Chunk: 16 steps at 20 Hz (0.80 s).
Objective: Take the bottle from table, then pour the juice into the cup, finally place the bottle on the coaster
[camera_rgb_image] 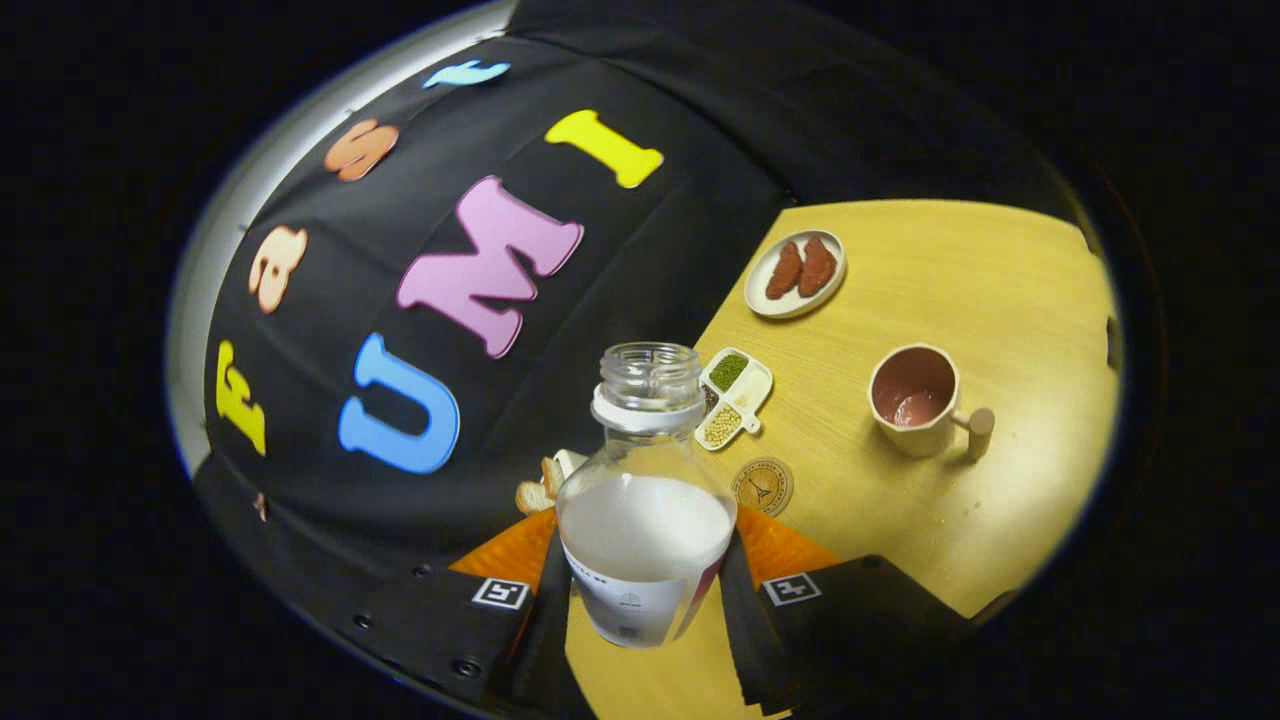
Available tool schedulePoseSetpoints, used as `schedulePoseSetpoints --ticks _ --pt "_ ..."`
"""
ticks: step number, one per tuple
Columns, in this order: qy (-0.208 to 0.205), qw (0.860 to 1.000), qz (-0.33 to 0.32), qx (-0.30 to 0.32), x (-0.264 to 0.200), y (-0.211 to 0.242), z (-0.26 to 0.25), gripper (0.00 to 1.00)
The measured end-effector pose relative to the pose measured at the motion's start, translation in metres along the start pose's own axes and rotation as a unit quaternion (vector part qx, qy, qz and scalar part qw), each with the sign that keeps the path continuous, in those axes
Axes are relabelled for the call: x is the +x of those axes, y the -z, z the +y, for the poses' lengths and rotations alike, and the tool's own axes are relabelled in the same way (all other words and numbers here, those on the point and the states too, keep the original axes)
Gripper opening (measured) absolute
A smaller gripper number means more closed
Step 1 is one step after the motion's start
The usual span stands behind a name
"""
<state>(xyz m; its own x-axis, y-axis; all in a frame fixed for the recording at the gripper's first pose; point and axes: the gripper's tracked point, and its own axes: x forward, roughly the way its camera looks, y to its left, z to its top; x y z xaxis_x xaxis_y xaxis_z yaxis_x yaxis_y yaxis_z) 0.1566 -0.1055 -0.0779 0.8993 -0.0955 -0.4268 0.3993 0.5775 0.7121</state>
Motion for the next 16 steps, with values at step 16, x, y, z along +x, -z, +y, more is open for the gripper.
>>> schedulePoseSetpoints --ticks 16 --pt "0.058 0.889 -0.149 -0.428 0.114 0.011 -0.029 0.69"
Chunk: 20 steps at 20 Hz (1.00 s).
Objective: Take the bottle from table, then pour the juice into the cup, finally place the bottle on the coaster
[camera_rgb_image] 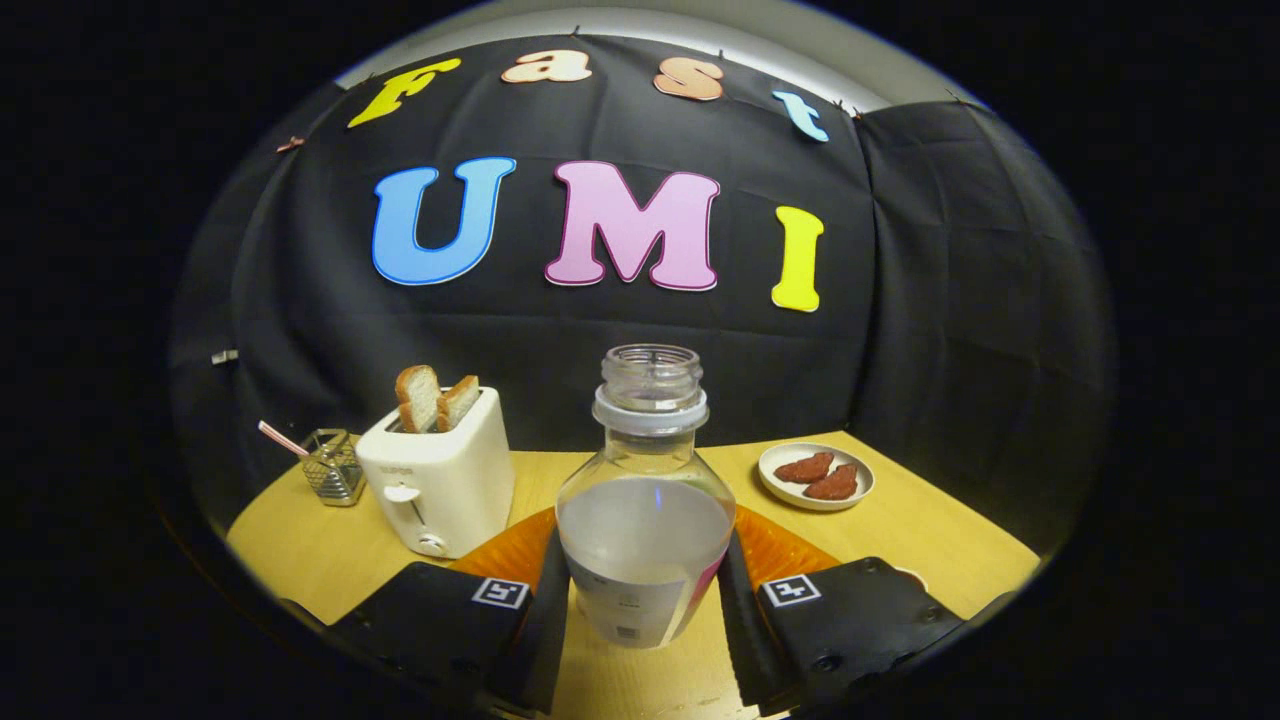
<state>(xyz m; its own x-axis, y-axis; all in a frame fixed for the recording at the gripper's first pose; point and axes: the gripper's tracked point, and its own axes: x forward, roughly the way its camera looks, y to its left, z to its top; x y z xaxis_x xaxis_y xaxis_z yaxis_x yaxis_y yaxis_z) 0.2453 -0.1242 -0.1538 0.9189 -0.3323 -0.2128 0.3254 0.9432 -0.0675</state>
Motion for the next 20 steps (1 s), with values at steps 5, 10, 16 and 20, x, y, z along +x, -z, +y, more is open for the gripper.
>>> schedulePoseSetpoints --ticks 5,10,16,20 --pt "0.024 0.999 0.007 -0.021 0.042 0.031 0.005 0.7" --pt "0.023 0.999 0.025 -0.002 0.062 0.052 0.021 0.7" --pt "0.029 0.998 0.044 0.03 0.078 0.068 0.019 0.71" --pt "0.033 0.998 0.041 0.028 0.077 0.066 0.019 0.75"
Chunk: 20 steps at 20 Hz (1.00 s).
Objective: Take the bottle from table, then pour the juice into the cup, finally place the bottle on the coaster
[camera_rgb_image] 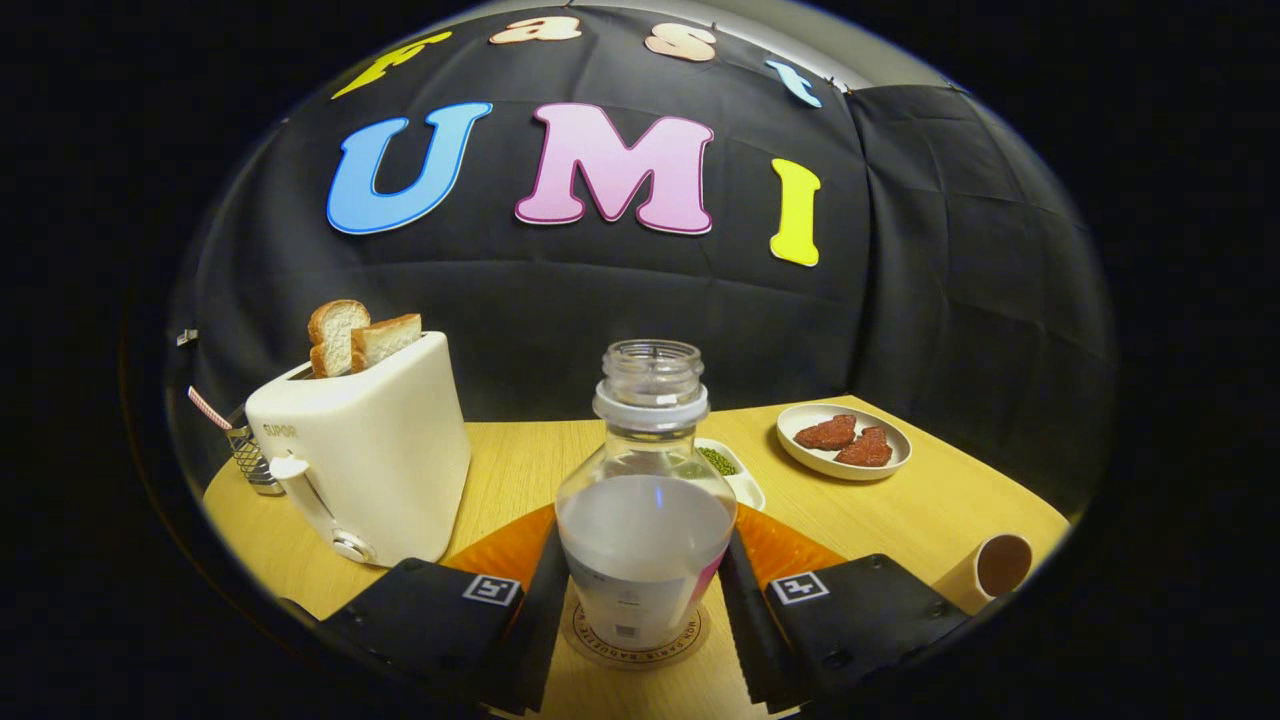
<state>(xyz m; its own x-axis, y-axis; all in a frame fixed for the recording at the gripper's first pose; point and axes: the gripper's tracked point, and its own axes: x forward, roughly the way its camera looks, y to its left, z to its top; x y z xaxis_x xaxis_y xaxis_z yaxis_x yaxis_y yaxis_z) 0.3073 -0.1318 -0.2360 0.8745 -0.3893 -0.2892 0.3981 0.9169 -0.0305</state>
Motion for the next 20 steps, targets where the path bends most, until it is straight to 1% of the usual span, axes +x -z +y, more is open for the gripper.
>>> schedulePoseSetpoints --ticks 2,3,4,7,11,14,17,20 --pt "-0.003 1.0 0.002 0.004 -0.002 -0.001 0.001 0.78" --pt "-0.001 1.0 0.005 0.004 -0.004 -0.003 -0.001 0.84" --pt "0.0 1.0 0.008 0.003 -0.006 -0.003 -0.003 1.0" --pt "0.003 1.0 0.021 -0.009 -0.022 -0.003 -0.009 0.98" --pt "-0.022 0.999 0.014 -0.023 -0.066 -0.017 -0.012 0.98" --pt "-0.045 0.999 0.014 -0.009 -0.106 -0.031 -0.016 0.98" --pt "-0.074 0.997 -0.004 -0.008 -0.153 -0.065 -0.026 0.98" --pt "-0.094 0.995 -0.042 -0.002 -0.201 -0.111 -0.046 0.97"
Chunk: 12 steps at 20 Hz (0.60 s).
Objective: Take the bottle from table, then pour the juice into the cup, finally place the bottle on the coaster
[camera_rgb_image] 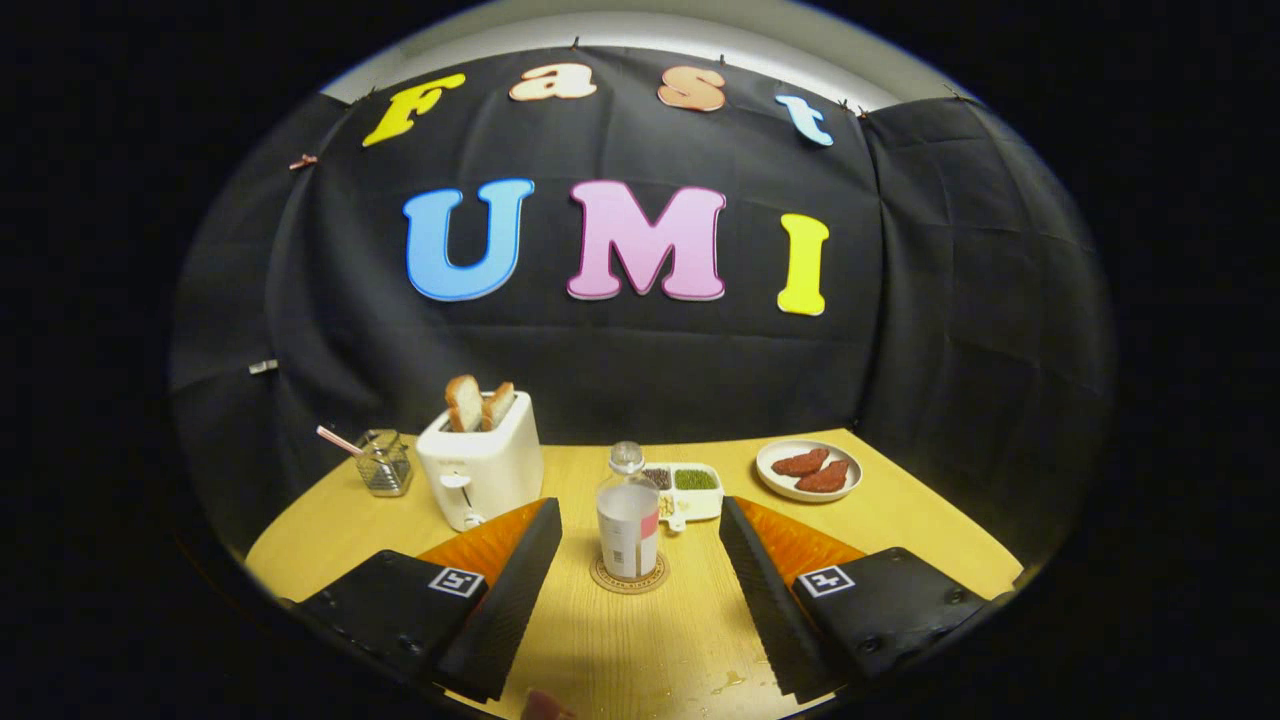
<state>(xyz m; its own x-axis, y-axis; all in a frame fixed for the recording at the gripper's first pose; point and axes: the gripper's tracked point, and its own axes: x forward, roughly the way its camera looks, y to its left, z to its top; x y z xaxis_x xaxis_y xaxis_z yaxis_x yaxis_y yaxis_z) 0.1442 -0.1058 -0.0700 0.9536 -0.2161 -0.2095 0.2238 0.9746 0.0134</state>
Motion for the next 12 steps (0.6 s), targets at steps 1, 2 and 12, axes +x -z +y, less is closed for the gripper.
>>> schedulePoseSetpoints --ticks 1,2,12 --pt "-0.003 1.0 -0.005 -0.004 -0.014 -0.01 -0.006 0.97" --pt "-0.012 1.0 -0.011 -0.008 -0.026 -0.021 -0.009 0.98" --pt "-0.082 0.994 -0.057 -0.035 -0.136 -0.1 0.023 0.97"
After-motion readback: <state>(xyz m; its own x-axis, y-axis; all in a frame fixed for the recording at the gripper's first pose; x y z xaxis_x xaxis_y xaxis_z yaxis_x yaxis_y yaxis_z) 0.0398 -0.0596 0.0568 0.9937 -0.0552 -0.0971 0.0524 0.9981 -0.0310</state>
